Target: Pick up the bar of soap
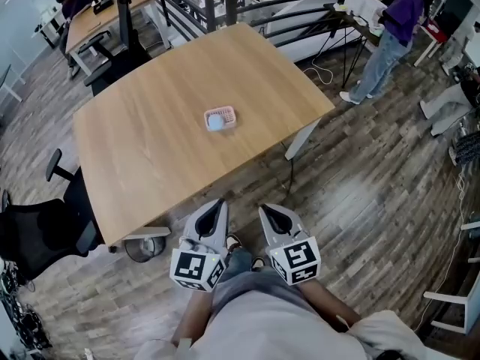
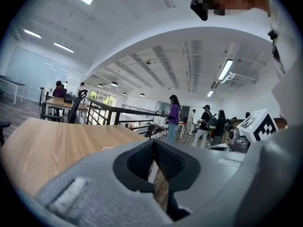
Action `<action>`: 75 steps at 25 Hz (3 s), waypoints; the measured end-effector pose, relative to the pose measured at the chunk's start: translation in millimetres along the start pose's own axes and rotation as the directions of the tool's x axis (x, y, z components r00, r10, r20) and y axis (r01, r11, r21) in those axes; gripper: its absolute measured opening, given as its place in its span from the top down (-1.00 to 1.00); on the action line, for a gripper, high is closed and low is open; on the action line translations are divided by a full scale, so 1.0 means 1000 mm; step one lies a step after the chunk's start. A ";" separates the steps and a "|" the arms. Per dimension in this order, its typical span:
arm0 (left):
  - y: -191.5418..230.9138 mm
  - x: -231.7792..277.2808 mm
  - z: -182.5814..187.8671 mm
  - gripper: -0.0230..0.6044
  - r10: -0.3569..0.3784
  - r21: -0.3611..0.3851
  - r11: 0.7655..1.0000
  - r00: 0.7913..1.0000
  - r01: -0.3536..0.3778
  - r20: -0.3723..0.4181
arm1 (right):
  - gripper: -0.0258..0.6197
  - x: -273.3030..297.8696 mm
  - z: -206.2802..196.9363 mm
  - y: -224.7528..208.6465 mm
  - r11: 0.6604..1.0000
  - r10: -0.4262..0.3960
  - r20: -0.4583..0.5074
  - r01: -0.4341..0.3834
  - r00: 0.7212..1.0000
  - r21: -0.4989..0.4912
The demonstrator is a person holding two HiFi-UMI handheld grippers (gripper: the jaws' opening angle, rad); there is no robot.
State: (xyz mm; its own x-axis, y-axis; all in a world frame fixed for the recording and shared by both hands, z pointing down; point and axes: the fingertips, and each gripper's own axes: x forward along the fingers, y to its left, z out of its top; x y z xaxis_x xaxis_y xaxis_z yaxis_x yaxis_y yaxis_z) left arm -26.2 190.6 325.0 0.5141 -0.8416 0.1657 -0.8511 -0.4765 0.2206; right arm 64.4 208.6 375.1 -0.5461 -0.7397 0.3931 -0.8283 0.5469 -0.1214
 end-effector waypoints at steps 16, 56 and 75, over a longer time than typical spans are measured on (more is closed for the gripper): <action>0.078 0.010 0.013 0.94 -0.004 -0.012 1.000 1.000 0.004 0.019 | 0.92 0.068 0.038 0.028 0.998 -0.018 0.002 0.018 1.000 -0.059; 0.228 0.246 -0.029 0.94 0.115 -0.030 0.992 0.963 -0.126 -0.244 | 0.92 0.295 0.077 -0.119 0.992 0.123 -0.107 -0.123 0.987 0.006; 0.280 0.311 -0.120 0.93 0.025 -0.002 1.000 0.844 -0.031 -0.535 | 0.85 0.348 0.035 -0.138 0.982 0.171 -0.224 -0.148 0.960 0.114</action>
State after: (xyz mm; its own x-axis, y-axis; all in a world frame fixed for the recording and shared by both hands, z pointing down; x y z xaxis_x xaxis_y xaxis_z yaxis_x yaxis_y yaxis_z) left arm -91.8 -173.6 553.3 0.4700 -0.5861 0.6600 -0.8662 -0.4500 0.2172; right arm -15.7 -138.4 496.9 -0.6374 -0.5287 0.5606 -0.7470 0.6025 -0.2811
